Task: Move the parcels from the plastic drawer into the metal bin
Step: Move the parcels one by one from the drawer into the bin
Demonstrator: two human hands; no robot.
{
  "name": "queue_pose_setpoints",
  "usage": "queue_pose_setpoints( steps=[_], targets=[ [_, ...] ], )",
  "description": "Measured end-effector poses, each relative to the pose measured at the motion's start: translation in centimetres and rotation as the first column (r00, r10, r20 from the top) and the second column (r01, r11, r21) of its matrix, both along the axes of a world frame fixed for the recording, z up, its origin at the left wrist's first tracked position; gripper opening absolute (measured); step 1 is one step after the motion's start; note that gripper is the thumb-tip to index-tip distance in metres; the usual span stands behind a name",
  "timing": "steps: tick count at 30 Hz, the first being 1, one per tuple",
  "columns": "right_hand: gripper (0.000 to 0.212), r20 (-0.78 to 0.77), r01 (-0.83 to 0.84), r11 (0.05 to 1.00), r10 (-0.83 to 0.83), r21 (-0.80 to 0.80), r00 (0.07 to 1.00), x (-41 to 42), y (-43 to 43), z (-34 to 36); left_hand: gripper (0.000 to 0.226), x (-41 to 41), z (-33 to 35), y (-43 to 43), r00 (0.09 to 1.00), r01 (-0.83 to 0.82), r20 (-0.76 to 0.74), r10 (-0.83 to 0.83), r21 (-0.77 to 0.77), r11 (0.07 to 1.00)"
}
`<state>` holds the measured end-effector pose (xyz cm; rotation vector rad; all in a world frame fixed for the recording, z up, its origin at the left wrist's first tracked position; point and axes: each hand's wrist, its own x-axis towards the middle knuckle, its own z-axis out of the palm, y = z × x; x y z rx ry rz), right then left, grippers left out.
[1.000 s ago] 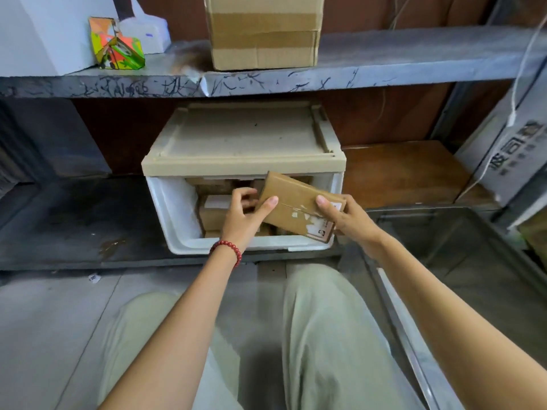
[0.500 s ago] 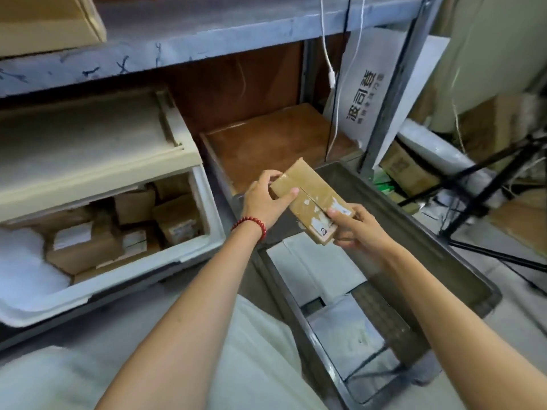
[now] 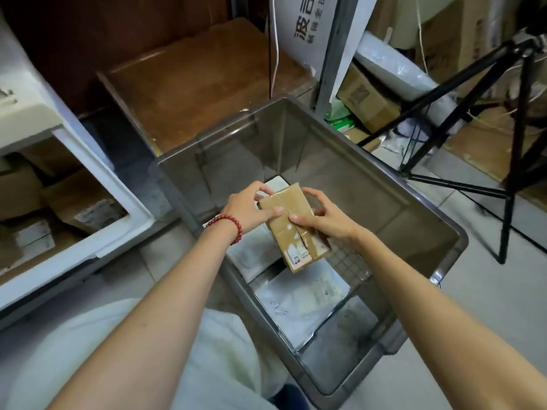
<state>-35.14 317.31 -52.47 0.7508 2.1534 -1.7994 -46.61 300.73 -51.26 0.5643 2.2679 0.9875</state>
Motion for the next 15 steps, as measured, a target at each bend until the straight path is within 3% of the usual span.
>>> queue_pose_setpoints(
  steps=[3,5,8,12,15],
  targets=[
    [0.059,0.066,-0.055,0.998,0.056,-0.029,0.996,-0.3,-0.4,-1.5,0.038,-0.1,-0.9,-0.6,0.998,0.057,-0.002,-0.058,-0.117,0.991],
    [0.064,0.146,-0.109,0.994,0.110,-0.013,0.983,-0.5,-0.9,-3.7,0.038,-0.2,-1.7,-0.8,0.972,0.115,-0.165,-0.166,-0.282,0.953],
    [0.074,0.331,-0.266,0.960,0.224,0.086,0.916,-0.1,-1.9,-7.0,0.039,-0.6,-2.0,-1.1,0.815,0.110,-0.460,-0.352,-0.473,0.874],
    [0.074,0.500,-0.374,0.920,0.270,0.119,0.823,0.9,-3.9,-10.5,0.040,-1.8,-1.9,-1.4,0.705,0.052,-0.591,-0.391,-0.507,0.861],
    [0.071,0.555,-0.386,0.912,0.250,0.142,0.793,1.8,-5.0,-12.8,0.040,-2.2,-1.9,-1.6,0.692,0.018,-0.623,-0.365,-0.490,0.872]
  ],
)
